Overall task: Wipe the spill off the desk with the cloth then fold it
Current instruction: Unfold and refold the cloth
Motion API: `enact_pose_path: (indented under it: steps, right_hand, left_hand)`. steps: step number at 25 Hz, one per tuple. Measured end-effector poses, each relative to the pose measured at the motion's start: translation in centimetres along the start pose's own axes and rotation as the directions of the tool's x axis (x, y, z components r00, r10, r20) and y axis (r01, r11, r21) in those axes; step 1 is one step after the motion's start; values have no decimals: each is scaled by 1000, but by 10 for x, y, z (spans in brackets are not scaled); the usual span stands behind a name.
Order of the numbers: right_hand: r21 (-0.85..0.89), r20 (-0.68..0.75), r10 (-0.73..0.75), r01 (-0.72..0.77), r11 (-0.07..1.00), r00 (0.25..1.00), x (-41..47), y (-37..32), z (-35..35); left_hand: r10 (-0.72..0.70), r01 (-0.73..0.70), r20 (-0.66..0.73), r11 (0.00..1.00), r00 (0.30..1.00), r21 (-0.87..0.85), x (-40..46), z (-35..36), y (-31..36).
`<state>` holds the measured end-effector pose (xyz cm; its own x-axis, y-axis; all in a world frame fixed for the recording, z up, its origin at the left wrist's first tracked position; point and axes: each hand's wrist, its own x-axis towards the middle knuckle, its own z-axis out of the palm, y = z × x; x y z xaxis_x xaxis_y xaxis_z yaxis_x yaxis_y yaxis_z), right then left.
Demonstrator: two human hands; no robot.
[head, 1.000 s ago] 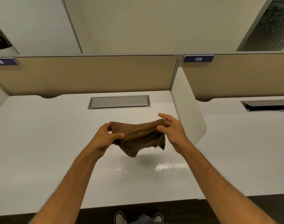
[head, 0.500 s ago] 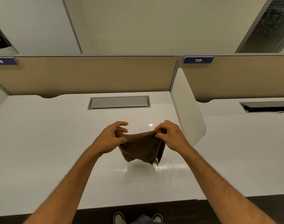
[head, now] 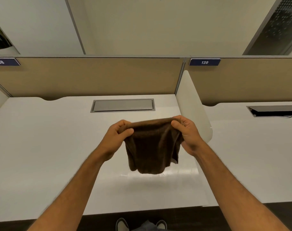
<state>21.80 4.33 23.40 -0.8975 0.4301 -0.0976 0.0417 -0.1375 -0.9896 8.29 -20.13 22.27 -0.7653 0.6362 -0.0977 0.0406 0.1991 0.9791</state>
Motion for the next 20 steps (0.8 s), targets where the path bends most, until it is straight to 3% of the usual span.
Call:
enact_pose_path:
  steps: [2,4,7,9,14,16,18,20]
  right_hand:
    - [181,37,25,-31,983,999,-2,-2,7]
    - [205,128,0,-26,979,992,-2,-9,15]
    - [160,204,-37,4,987,978,-2,-25,25]
    - [124,211,-43,17,992,977,-1,-32,29]
    - [133,83,34,-45,990,996,11,-42,27]
    - [169,-19,96,-92,981,995,16,-37,20]
    - [260,-90,187,-158,953,978,17,-24,13]
    - [327,-66,293,-257,910,954,11,-1,8]
  left_hand:
    - [-19,14,-22,979,1000,-204,1,12,-3]
    - [-95,73,-39,924,995,-376,-1,20,-17]
    - [-177,238,160,691,971,-683,-13,30,-47]
    - [-161,339,312,646,936,-684,-23,40,-59]
    - [-120,212,278,920,953,-330,-29,71,-50]
    - [-173,242,228,914,958,-326,-25,76,-42]
    - [-226,270,151,857,962,-439,-23,75,-39]
    - [-261,268,90,805,961,-530,-23,72,-37]
